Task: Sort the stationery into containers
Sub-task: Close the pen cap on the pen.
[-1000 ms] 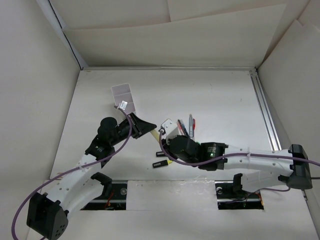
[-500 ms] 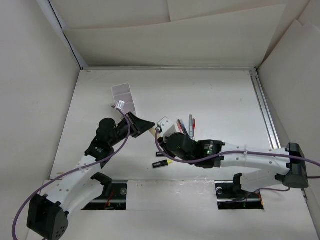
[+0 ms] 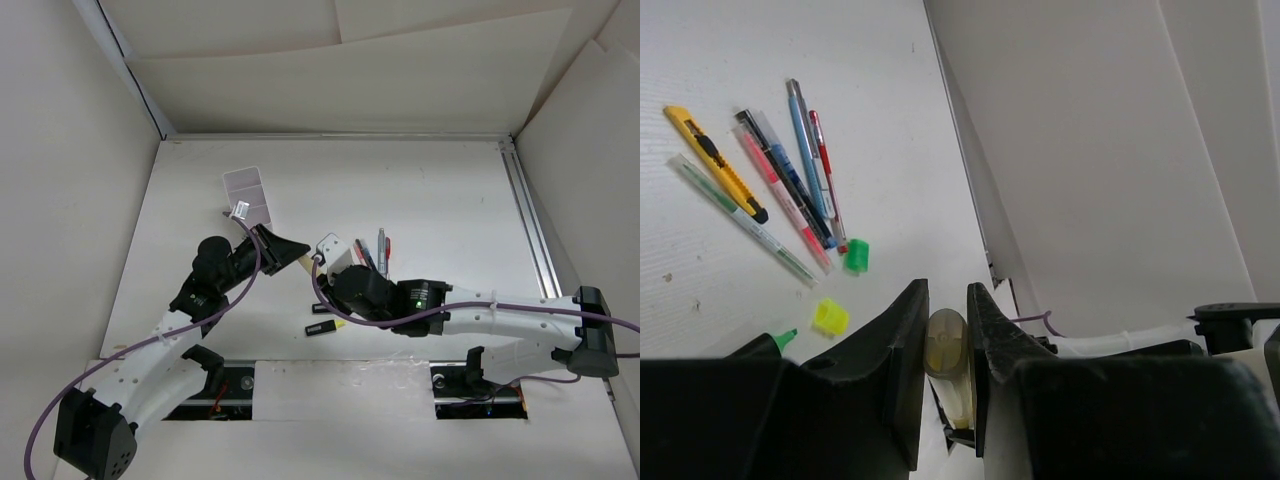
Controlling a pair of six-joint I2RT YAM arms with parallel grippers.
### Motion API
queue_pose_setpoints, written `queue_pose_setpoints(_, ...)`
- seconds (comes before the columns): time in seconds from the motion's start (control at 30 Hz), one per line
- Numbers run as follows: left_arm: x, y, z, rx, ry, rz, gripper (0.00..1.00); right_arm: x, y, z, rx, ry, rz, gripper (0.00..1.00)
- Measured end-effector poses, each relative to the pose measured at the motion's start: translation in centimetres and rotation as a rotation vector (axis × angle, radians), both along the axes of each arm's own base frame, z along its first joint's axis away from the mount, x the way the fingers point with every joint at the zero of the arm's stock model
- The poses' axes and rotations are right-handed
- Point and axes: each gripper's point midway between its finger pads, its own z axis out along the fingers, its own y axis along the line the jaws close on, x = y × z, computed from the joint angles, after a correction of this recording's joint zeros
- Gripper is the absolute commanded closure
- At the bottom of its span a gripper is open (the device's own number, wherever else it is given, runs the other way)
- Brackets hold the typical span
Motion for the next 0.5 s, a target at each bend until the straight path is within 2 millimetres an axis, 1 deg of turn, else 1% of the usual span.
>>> queue_pose_setpoints(0.03,0.01,0.01,-0.04,0.001,0.001,0.001,0.85,0.0,0.0,0.0,0.0,0.0,0.0,0.83)
queue_pose_setpoints(0.1,0.01,0.04,-0.15,0.004,0.005,0.003,0.85,-0.01,0.01,-0.02,0.0,0.001,0.001,0.83)
queue_pose_setpoints(0.13,0.03,0.05,-0.18,0.005,0.006,0.004,0.87,-0.02,0.02,0.0,0.001,0.001,0.002,0.83)
queue_pose_setpoints(0.17,0.04,0.07,-0.23,0.006,0.008,0.005,0.93,-0.03,0.03,-0.02,0.0,0.001,0.002,0.83)
queue_pose_setpoints(0.23,0.06,0.1,-0.29,0.007,0.011,0.008,0.99,-0.04,0.04,-0.02,0.0,0.002,0.003,0.83)
queue_pose_setpoints(0.47,0.13,0.16,-0.35,0.01,0.011,0.013,1.0,0.11,0.06,-0.2,-0.002,0.007,0.002,0.83)
queue_pose_setpoints(0.5,0.14,0.2,-0.37,0.012,0.011,0.015,1.0,0.14,0.11,-0.26,-0.003,0.007,0.001,0.82)
